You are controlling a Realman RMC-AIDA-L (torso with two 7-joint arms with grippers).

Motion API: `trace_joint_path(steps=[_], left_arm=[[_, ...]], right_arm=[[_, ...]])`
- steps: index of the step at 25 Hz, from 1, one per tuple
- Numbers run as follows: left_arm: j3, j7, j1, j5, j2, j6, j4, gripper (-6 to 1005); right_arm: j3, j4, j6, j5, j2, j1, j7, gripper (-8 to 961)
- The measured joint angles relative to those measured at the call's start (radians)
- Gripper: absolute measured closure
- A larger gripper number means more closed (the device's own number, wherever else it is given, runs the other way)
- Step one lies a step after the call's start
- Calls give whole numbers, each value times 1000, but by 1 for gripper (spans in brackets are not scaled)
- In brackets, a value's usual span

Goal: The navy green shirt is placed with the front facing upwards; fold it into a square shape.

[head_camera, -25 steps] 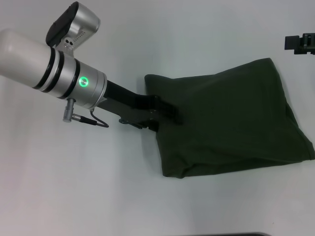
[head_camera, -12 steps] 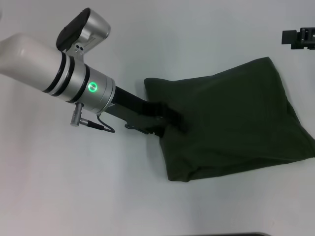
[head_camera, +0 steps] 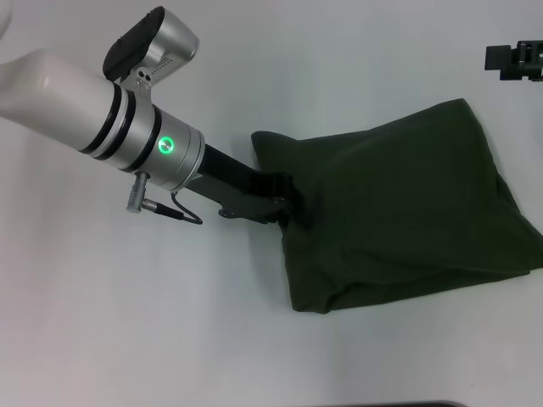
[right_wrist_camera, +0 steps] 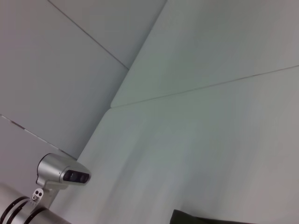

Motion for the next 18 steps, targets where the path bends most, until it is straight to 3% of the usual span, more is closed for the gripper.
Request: trace_joint_path(steps=[11,18], left_arm=[[-6,11,12,-34,6,17,-4,930],[-20,4,68,-32,36,63,-62,936]], right_arm=[[0,1,-1,0,-4,1,7,37],[0,1,-1,0,-4,0,8,37]])
